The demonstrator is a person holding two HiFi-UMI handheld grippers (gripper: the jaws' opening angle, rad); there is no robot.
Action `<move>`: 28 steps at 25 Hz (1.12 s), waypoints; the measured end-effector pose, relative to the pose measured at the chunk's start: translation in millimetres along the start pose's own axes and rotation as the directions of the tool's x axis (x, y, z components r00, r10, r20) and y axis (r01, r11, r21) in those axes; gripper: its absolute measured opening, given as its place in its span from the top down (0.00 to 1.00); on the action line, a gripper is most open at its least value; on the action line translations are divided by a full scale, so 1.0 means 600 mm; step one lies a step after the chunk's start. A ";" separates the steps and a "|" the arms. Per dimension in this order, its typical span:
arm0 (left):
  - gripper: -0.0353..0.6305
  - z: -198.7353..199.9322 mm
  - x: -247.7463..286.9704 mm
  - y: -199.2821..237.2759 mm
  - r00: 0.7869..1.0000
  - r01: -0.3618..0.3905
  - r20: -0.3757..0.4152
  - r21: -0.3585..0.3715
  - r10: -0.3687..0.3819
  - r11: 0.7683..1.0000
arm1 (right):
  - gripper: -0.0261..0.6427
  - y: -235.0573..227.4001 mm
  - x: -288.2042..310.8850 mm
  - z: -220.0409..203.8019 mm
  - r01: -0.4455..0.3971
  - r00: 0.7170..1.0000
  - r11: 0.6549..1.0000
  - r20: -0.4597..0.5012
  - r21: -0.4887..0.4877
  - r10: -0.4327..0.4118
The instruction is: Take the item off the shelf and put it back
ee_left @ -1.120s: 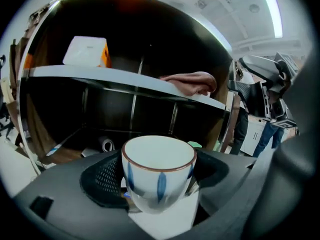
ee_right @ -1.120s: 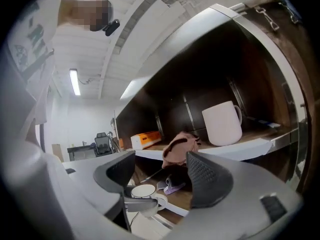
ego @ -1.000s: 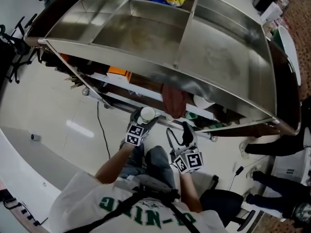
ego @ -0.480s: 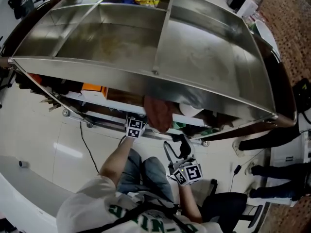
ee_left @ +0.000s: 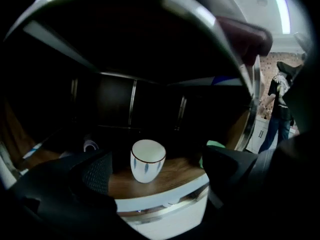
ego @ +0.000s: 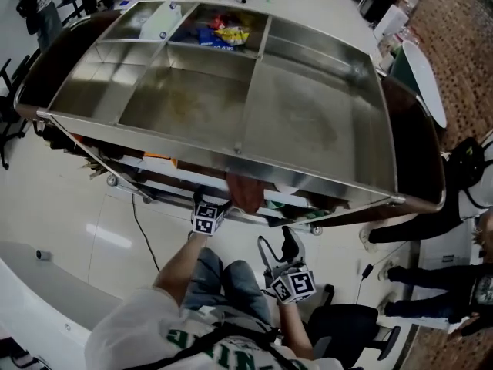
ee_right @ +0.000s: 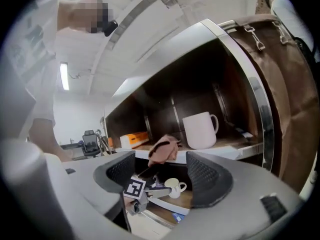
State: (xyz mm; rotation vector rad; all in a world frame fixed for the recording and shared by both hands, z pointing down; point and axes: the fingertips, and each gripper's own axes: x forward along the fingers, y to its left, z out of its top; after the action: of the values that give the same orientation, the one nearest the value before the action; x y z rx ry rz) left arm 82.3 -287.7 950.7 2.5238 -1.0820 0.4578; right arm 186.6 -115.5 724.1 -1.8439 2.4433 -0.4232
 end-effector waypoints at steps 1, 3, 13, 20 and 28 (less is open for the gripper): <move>0.13 0.018 -0.035 -0.016 1.000 0.016 -0.005 0.015 -0.016 1.000 | 0.46 0.015 -0.002 0.028 -0.013 1.000 1.000 -0.001 0.000 0.013; 0.14 0.062 -0.119 -0.055 0.999 0.046 -0.028 0.031 -0.045 0.998 | 0.46 0.047 -0.009 0.086 -0.032 0.999 0.999 0.000 0.011 0.032; 0.21 0.367 -0.525 -0.170 0.988 0.017 0.156 -0.004 -0.017 1.000 | 0.46 0.172 -0.060 0.355 -0.088 0.994 0.996 0.061 -0.005 0.088; 0.21 0.565 -0.643 -0.197 0.922 -0.110 0.383 0.130 0.052 0.985 | 0.46 0.173 -0.108 0.460 -0.014 0.981 0.998 0.194 -0.058 0.025; 0.21 0.641 -0.688 -0.245 0.887 -0.092 0.462 0.184 -0.004 0.979 | 0.60 0.153 -0.161 0.517 0.164 0.953 0.980 0.274 -0.111 -0.129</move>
State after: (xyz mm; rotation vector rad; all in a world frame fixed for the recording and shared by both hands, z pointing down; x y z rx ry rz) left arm -20.8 -104.8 406.7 2.8795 -1.3157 -0.0393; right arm 191.7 -58.4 391.3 -1.9930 2.2128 -0.0135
